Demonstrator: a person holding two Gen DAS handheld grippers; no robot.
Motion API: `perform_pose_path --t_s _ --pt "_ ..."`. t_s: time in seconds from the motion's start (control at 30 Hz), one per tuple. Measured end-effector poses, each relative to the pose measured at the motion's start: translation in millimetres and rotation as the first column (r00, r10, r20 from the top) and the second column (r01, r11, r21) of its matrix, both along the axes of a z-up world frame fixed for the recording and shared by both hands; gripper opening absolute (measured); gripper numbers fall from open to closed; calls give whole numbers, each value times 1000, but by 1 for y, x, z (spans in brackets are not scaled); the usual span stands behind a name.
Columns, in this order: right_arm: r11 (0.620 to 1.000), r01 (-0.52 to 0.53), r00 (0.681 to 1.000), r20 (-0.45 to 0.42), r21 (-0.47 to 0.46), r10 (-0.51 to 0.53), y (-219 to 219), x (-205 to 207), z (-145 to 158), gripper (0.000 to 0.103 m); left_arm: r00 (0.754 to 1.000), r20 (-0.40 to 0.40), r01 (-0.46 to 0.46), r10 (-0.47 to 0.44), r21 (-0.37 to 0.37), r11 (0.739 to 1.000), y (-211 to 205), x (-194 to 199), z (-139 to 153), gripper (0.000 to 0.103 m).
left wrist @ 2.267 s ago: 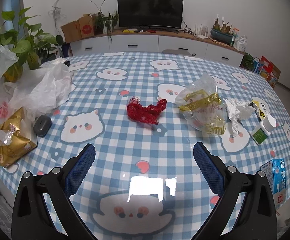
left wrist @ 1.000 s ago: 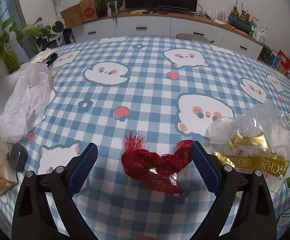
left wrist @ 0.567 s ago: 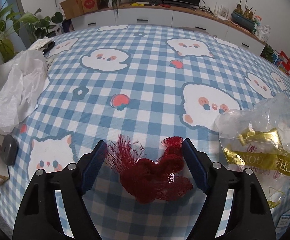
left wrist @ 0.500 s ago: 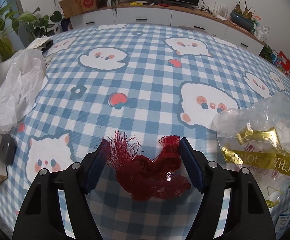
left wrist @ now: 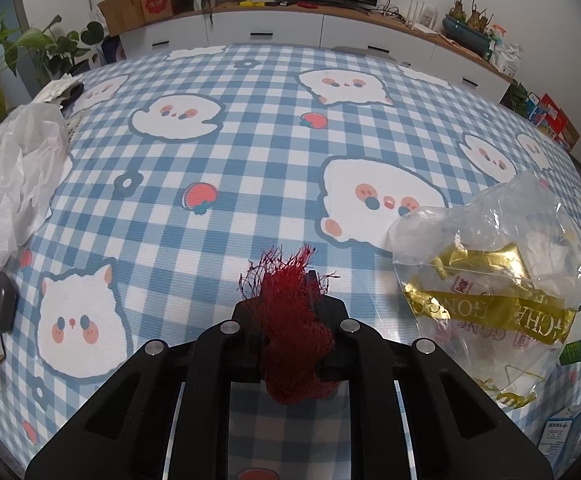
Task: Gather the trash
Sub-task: 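Grasp the red mesh bag with the left tool while the right tool grasps the white pill bottle, then lift the red mesh bag and white pill bottle off the table with both tools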
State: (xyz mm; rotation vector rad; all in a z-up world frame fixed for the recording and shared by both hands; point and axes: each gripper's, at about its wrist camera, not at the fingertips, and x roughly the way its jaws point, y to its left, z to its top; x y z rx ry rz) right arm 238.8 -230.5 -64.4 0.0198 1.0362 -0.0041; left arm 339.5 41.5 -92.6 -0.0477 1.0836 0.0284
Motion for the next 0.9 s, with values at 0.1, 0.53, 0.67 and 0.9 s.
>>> perform_pose_path --t_s 0.1,0.53,0.67,0.9 --pt "1000 0 1000 0 1 0 0 -1 0 35 1000 1 -2 2 2 1000 2 0 0 14" --pt "1000 -1 1000 22 4 1 -2 -4 9 35 1000 7 -5 5 -1 1000 3 -12 16 13" --pt "1000 -4 999 35 4 4 -1 -11 18 35 1000 8 -1 1 10 1000 1 -20 24 13" --pt "1000 -8 998 60 6 7 0 -25 37 35 1000 17 8 -9 20 1000 3 -35 40 13"
